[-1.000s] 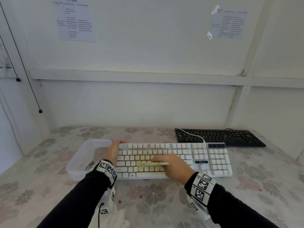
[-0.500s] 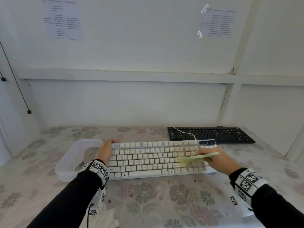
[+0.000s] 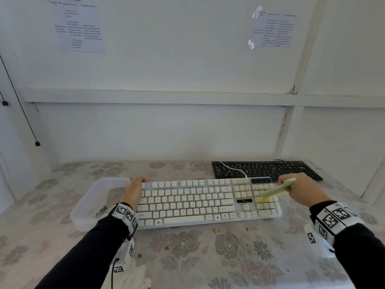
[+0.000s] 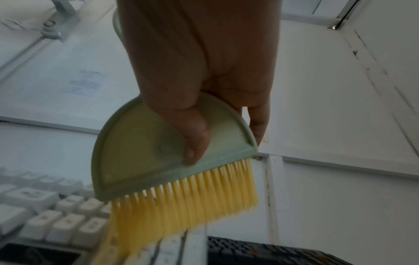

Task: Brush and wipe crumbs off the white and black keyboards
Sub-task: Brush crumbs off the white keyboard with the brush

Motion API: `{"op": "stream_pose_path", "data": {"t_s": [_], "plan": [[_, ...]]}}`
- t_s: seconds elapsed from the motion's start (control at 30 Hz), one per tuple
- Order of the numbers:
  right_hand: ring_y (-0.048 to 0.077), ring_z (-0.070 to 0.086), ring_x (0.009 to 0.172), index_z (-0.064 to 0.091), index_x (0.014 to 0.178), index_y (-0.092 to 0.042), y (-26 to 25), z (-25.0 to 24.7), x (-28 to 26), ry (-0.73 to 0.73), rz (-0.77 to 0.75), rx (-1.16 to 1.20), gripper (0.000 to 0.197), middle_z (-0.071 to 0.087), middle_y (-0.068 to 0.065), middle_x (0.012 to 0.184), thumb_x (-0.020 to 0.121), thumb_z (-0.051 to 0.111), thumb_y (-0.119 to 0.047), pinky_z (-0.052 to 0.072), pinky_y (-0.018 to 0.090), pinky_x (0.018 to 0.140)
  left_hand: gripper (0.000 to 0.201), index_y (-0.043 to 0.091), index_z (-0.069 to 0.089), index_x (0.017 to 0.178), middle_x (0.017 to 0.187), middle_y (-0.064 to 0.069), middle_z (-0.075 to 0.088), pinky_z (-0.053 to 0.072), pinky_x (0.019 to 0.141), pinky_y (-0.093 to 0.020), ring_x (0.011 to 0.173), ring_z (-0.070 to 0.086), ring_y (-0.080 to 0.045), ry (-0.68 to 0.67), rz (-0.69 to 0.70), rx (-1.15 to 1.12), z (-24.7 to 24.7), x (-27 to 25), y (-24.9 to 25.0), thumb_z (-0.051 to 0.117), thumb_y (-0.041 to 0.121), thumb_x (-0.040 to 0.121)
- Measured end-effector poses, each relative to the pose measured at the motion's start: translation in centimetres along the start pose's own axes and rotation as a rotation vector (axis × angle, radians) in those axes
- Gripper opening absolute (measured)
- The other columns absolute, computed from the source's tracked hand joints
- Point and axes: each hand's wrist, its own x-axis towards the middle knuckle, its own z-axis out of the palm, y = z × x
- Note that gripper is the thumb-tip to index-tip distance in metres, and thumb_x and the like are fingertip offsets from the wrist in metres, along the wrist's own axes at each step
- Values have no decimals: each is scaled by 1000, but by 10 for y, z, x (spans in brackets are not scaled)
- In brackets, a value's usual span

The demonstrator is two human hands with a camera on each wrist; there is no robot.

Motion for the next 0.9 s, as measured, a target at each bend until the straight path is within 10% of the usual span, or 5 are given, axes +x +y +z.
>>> {"op": "stream_pose_path", "data": {"t_s": [0.33, 0.6, 0.9], "plan": [[-2, 50, 52, 62, 109, -21, -149, 13, -9, -111, -422, 313, 22, 63, -4, 82, 92, 53, -10, 42, 9, 46, 33, 16, 56, 83, 61, -3, 54, 42, 50, -27, 49, 52, -18, -43, -52, -38, -5, 1, 1, 34, 33, 101], [27, 61, 82, 62, 101, -12, -259, 50, -28, -176, -695, 260, 23, 67, 11, 92, 87, 46, -3, 54, 35, 72, 31, 14, 58, 90, 74, -12, 62, 50, 59, -34, 61, 59, -25, -84, -119, -118, -9, 0, 2, 37, 34, 100], [13, 47, 70, 55, 87, -21, -203, 55, -19, -143, -610, 192, 26, 50, -8, 75, 85, 45, 3, 30, 15, 50, 34, 16, 59, 86, 54, -1, 58, 47, 57, -31, 51, 54, -20, -87, -109, -82, -11, 3, 0, 36, 37, 101]]}}
